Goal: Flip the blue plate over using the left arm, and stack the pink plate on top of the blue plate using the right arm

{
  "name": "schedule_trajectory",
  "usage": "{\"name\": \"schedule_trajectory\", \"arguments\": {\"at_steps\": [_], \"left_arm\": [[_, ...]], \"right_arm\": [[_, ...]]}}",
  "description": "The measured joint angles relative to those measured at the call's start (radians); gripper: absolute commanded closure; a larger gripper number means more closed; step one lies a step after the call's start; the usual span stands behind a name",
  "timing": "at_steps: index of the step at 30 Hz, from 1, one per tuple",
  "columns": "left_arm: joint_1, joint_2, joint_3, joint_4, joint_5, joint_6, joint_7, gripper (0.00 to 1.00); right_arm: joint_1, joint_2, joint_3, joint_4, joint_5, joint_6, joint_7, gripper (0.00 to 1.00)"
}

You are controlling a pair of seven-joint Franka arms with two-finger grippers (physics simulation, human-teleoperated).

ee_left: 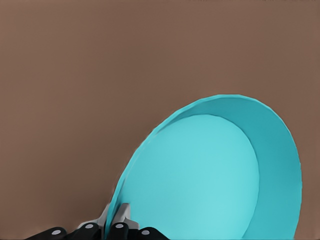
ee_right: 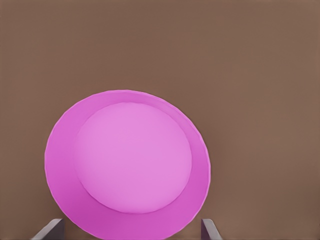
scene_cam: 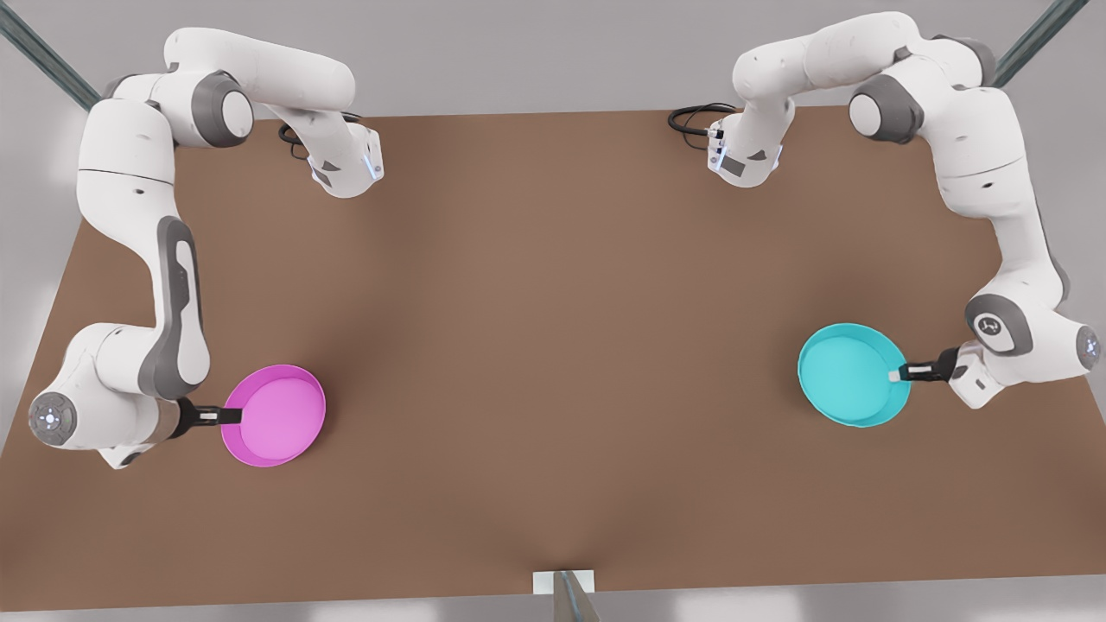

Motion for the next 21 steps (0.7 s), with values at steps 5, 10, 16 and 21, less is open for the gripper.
{"name": "schedule_trajectory", "arguments": {"at_steps": [5,10,16,21], "left_arm": [[-0.184,-0.086,-0.001,0.035,0.092,-0.103,-0.277,0.79],[-0.375,-0.086,0.000,0.125,0.298,-0.193,-0.478,0.79],[-0.615,-0.085,0.000,0.200,0.546,-0.419,-0.714,0.79],[-0.865,-0.071,-0.002,0.230,0.789,-0.608,-0.804,0.79]], "right_arm": [[0.004,-0.003,0.000,0.000,0.001,-0.022,0.000,0.00],[0.006,-0.003,0.000,0.000,0.001,-0.023,0.005,0.00],[0.005,-0.003,0.000,0.000,0.001,-0.024,0.002,0.00],[0.006,-0.004,0.000,0.000,0.001,-0.024,0.002,0.00]]}}
